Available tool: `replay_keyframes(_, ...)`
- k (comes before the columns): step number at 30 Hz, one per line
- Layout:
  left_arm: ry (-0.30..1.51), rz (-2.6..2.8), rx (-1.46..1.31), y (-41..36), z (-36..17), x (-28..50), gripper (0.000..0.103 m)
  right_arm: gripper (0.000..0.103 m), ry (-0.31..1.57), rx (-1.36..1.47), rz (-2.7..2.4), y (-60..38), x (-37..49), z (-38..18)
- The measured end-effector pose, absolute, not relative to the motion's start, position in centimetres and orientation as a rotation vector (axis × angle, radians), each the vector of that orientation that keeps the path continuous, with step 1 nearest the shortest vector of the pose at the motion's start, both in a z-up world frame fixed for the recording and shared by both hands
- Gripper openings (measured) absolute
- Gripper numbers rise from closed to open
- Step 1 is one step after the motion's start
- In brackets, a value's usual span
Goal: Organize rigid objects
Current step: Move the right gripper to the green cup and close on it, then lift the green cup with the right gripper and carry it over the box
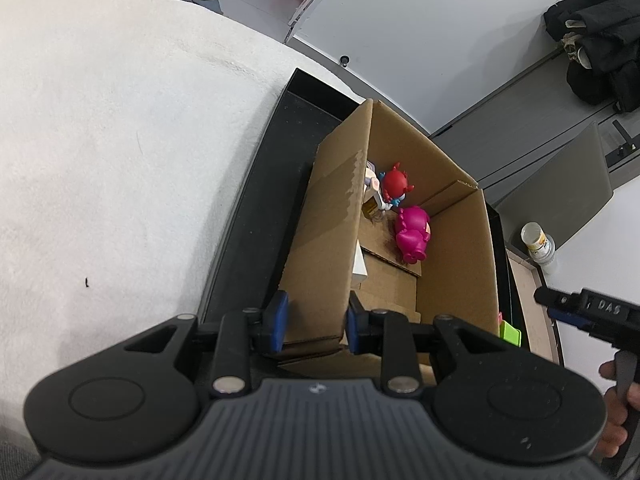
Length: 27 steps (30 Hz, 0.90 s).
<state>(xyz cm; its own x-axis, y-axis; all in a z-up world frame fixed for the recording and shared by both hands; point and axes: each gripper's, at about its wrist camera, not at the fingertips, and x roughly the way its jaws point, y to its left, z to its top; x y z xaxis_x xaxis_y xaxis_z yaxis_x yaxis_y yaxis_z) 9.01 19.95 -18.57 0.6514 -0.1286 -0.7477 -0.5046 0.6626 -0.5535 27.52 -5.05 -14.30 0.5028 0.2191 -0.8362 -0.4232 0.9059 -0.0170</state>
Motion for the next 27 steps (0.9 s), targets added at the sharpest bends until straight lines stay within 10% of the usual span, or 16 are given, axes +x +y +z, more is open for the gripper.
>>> replay_keyframes(27, 0.854, 0.245, -0.842, 19.9, -18.6, 9.0, 0.028, 0.051, 1.118, -0.305, 0.156, -8.7, 31.4, -20.5)
